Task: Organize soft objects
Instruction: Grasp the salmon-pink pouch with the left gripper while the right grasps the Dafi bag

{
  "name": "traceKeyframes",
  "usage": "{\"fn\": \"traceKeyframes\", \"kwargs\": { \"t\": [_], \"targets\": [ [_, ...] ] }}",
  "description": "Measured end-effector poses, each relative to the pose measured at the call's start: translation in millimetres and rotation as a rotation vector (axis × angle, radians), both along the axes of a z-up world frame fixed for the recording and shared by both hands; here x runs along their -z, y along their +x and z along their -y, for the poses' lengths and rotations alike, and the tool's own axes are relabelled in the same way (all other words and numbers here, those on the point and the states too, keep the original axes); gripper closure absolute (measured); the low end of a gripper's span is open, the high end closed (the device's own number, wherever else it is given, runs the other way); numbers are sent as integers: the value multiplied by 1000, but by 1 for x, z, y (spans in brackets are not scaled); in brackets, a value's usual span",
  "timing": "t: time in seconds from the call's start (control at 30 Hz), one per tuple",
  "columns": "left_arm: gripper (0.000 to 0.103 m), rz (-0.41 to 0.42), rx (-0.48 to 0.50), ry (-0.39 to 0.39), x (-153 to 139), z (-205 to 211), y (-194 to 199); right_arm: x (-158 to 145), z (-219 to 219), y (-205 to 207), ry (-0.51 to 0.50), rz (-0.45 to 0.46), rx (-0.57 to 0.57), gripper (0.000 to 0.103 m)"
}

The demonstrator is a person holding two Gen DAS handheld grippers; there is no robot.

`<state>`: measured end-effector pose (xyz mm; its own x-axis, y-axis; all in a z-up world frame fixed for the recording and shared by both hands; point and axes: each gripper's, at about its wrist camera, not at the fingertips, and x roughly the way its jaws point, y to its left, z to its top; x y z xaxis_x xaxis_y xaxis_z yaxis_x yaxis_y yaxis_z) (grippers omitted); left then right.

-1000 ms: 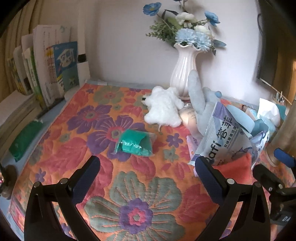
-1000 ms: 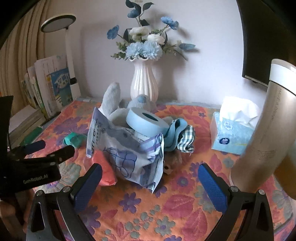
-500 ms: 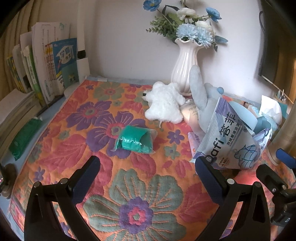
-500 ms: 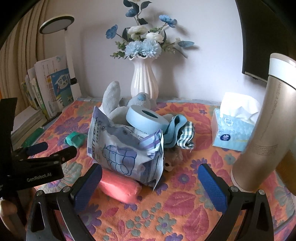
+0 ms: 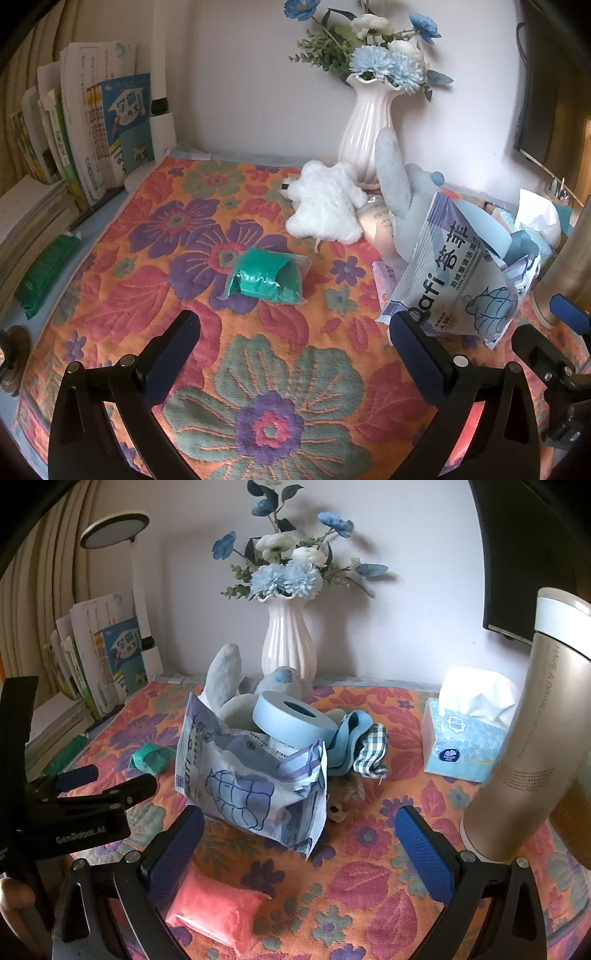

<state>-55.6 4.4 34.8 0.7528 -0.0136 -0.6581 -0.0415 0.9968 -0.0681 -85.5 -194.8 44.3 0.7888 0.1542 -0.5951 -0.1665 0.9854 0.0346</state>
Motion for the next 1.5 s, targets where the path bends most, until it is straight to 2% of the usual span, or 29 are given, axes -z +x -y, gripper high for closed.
{"fn": "traceKeyframes", "kwargs": {
  "t": [1.1, 1.27, 1.37, 1.5],
  "targets": [
    [1, -6, 9, -12, 1, 2, 1, 4, 0, 2, -8, -17, 14, 0],
    [1, 1, 8, -10, 1, 3, 0, -1, 14, -2, 57, 20, 38, 0],
    [1, 9, 62, -25, -3, 6, -7, -4, 40, -9, 140, -2, 84, 0],
    [1, -18, 242, -59, -7, 20, -26, -2, 69, -32, 174, -27, 95, 0]
  ]
}}
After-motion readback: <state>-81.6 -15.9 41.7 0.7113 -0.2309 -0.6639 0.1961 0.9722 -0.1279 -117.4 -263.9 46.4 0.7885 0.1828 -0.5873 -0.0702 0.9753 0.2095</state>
